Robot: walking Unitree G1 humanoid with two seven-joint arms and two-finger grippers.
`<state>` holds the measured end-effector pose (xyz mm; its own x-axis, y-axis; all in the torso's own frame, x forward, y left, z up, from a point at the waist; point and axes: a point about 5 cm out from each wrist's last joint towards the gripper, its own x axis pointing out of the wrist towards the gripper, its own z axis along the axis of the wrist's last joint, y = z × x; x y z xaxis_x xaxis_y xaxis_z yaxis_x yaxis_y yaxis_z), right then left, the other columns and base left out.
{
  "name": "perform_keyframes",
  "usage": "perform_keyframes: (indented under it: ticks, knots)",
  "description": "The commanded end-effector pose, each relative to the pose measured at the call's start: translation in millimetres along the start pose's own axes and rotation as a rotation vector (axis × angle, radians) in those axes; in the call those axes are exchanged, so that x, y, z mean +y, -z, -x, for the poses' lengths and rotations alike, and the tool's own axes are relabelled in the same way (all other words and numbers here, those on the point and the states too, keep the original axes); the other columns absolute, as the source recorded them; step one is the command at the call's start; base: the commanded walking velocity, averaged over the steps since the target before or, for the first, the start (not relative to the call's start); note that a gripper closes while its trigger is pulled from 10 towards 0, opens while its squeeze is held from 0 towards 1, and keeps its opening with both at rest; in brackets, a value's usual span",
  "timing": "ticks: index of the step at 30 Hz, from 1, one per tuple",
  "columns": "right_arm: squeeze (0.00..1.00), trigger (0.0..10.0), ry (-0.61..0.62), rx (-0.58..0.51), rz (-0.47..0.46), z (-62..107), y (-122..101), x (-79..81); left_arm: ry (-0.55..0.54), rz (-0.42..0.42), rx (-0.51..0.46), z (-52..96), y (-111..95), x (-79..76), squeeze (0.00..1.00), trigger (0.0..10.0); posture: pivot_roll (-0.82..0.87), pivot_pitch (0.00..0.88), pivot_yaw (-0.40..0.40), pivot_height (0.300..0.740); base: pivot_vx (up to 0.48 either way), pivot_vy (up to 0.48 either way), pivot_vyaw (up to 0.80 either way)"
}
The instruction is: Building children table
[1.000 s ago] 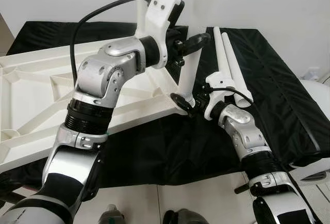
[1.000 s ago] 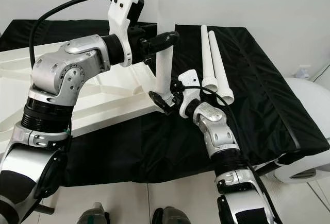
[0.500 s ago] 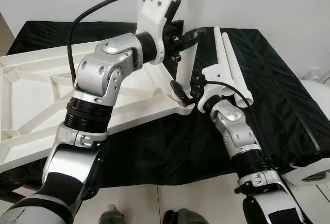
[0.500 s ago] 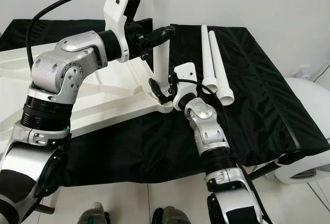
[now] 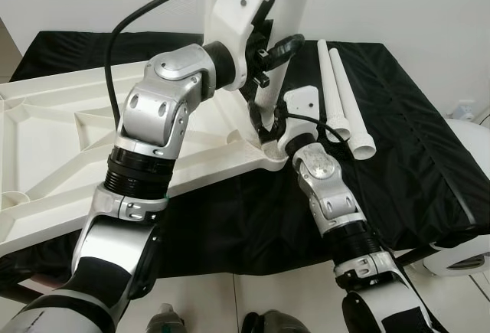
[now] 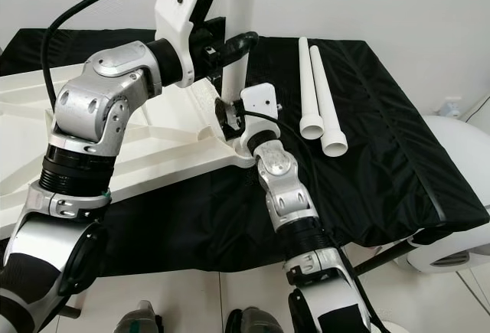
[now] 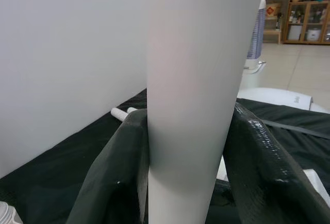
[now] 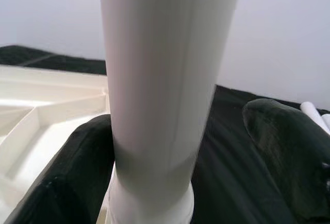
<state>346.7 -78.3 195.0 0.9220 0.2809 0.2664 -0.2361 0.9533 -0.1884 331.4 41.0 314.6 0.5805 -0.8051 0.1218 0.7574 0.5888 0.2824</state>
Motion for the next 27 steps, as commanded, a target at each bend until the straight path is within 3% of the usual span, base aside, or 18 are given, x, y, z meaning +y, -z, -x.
perform_keyframes:
  ticks: [1, 16, 17, 20, 21, 26, 27]
  knots:
    - [0.00, 10.0, 0.050, -0.017, 0.003, -2.5, -3.2, -4.7, -0.388, -0.024, -0.020, 2.2, -2.9, 14.8, 0.00, 10.0, 0.06, 0.000, -0.062, 0.740, 0.000, 0.000, 0.00]
    - [0.00, 10.0, 0.180, -0.035, -0.040, -3.6, -1.2, -12.3, -0.392, -0.029, -0.021, 0.6, -2.0, 10.3, 0.00, 10.0, 0.06, 0.000, -0.065, 0.740, 0.000, 0.000, 0.00]
    - [0.00, 7.7, 0.186, -0.026, -0.053, -2.9, 1.6, -12.9, -0.391, -0.031, -0.023, 0.3, -2.5, 10.2, 0.00, 10.0, 0.06, 0.000, -0.065, 0.740, 0.000, 0.000, 0.00]
    - [0.00, 7.8, 0.191, -0.018, -0.066, -1.8, 4.5, -13.2, -0.392, -0.030, -0.024, -0.2, -2.6, 9.9, 0.00, 10.0, 0.06, 0.000, -0.065, 0.740, 0.000, 0.000, 0.00]
    - [0.00, 4.8, 0.193, -0.019, -0.069, -1.3, 5.0, -13.3, -0.392, -0.030, -0.024, -0.3, -2.6, 9.7, 0.00, 10.0, 0.06, 0.000, -0.065, 0.740, 0.000, 0.000, 0.00]
    - [0.00, 4.8, 0.189, -0.026, -0.066, 0.4, 6.0, -12.8, -0.394, -0.030, -0.022, -0.4, -2.2, 9.5, 0.00, 10.0, 0.06, 0.000, -0.066, 0.740, 0.000, 0.000, 0.00]
    - [0.00, 6.6, 0.183, -0.029, -0.064, 0.8, 6.6, -12.2, -0.395, -0.031, -0.021, -0.4, -2.1, 9.5, 0.00, 10.0, 0.06, 0.000, -0.066, 0.740, 0.000, 0.000, 0.00]
